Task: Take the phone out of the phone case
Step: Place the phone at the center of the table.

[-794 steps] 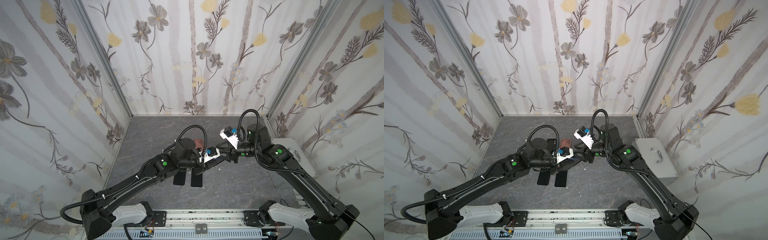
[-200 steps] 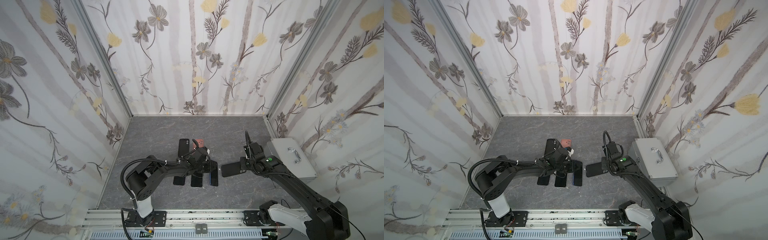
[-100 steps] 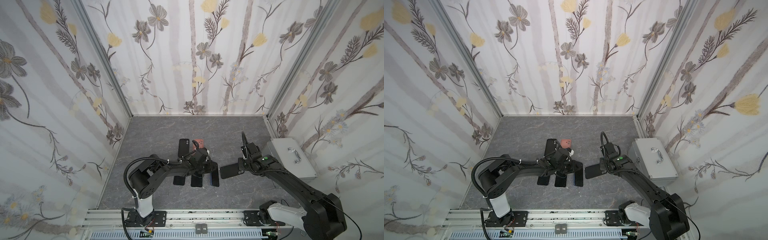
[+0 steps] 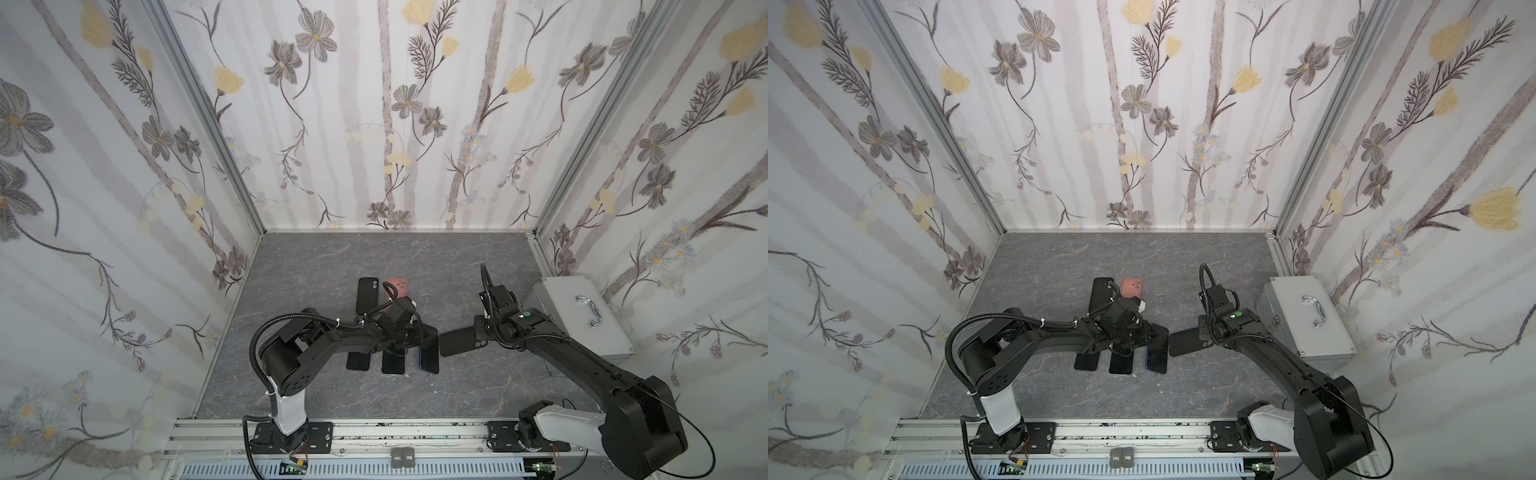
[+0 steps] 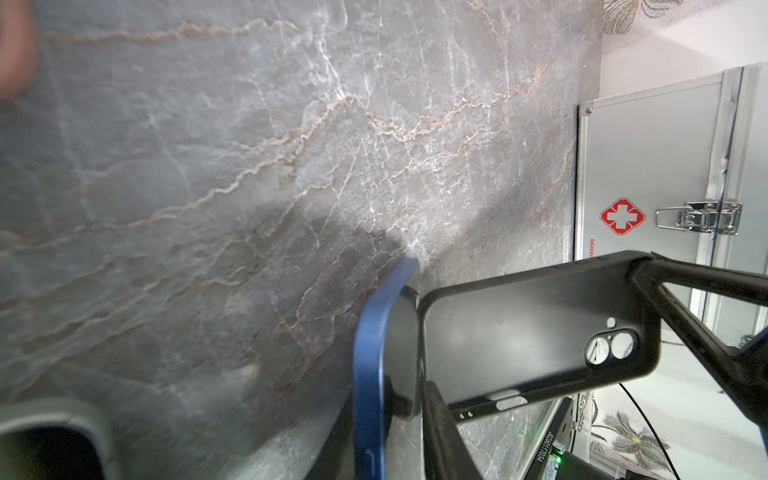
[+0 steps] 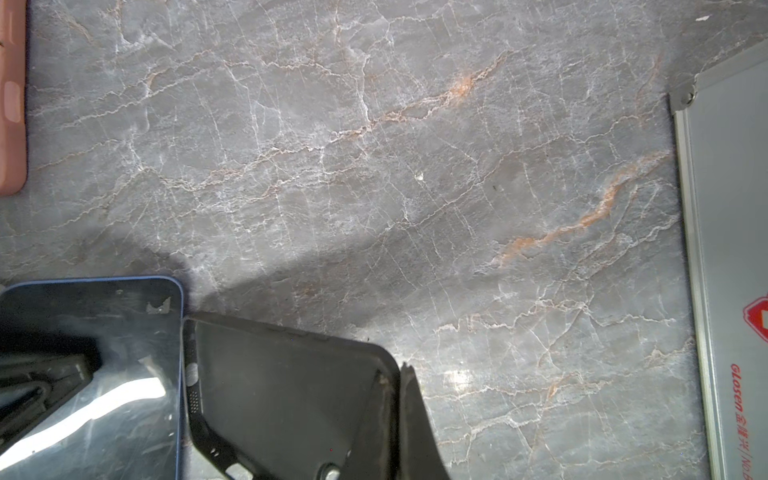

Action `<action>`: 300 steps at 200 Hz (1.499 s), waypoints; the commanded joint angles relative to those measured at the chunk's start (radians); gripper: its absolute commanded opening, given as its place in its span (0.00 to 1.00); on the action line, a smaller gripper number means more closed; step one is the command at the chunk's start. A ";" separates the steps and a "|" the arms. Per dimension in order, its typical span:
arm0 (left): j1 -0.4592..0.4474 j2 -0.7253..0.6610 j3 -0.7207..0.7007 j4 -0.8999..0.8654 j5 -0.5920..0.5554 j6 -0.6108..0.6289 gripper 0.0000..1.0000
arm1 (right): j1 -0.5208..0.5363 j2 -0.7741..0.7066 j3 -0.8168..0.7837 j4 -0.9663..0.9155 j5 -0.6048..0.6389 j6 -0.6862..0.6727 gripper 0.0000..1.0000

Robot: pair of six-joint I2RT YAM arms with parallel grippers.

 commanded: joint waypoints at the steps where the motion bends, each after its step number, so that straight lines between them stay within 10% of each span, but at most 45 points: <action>1: 0.000 -0.007 -0.005 0.014 -0.011 -0.009 0.27 | -0.003 0.007 -0.003 0.044 0.007 -0.002 0.00; 181: -0.004 -0.088 -0.012 -0.152 -0.107 0.066 0.37 | -0.026 0.024 0.027 0.028 0.058 -0.002 0.00; 232: -0.005 -0.181 0.064 -0.231 -0.122 0.247 0.38 | -0.035 -0.096 0.092 0.006 0.087 -0.034 0.00; 300: -0.007 -0.428 0.123 -0.263 -0.232 0.703 0.45 | -0.019 -0.316 0.084 0.240 -0.221 -0.305 0.00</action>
